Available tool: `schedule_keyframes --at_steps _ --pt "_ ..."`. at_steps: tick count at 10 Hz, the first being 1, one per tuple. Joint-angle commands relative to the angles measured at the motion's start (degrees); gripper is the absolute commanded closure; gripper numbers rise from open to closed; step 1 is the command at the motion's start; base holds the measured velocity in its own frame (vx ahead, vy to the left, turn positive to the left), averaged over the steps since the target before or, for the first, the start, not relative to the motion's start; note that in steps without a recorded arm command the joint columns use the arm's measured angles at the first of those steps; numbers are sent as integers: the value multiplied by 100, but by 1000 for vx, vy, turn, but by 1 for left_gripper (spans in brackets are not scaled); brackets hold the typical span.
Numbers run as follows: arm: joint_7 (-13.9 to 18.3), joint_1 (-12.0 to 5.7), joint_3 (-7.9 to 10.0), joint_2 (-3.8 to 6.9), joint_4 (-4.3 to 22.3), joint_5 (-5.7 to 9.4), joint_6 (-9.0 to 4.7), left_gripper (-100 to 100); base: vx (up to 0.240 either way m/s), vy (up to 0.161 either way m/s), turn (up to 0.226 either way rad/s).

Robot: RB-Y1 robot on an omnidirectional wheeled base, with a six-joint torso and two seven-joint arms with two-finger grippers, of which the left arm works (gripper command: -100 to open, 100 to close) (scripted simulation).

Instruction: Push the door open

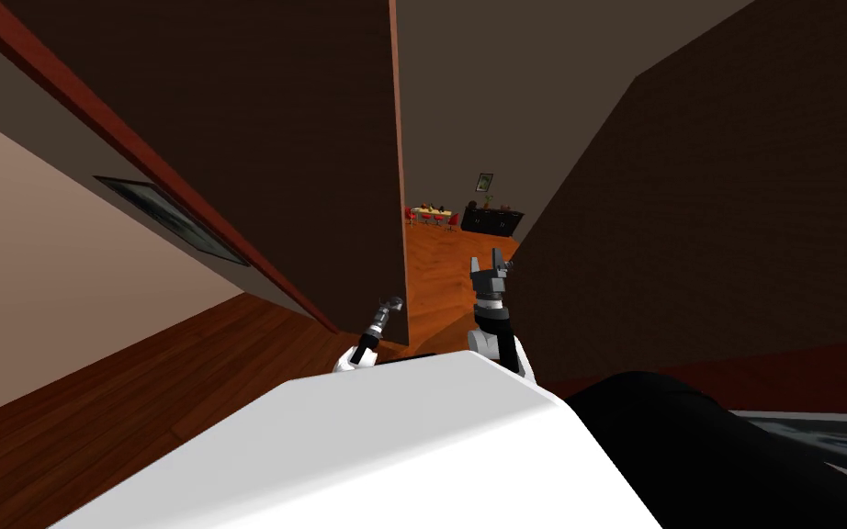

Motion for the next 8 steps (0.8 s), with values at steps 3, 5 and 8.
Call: schedule_keyframes --at_steps 3,5,8 --pt "-61 2 244 160 -104 117 49 100 137 -92 42" --pt "-108 1 363 186 -95 176 51 100 156 -137 72" --pt "-189 -1 567 204 -79 277 54 100 153 -140 61"
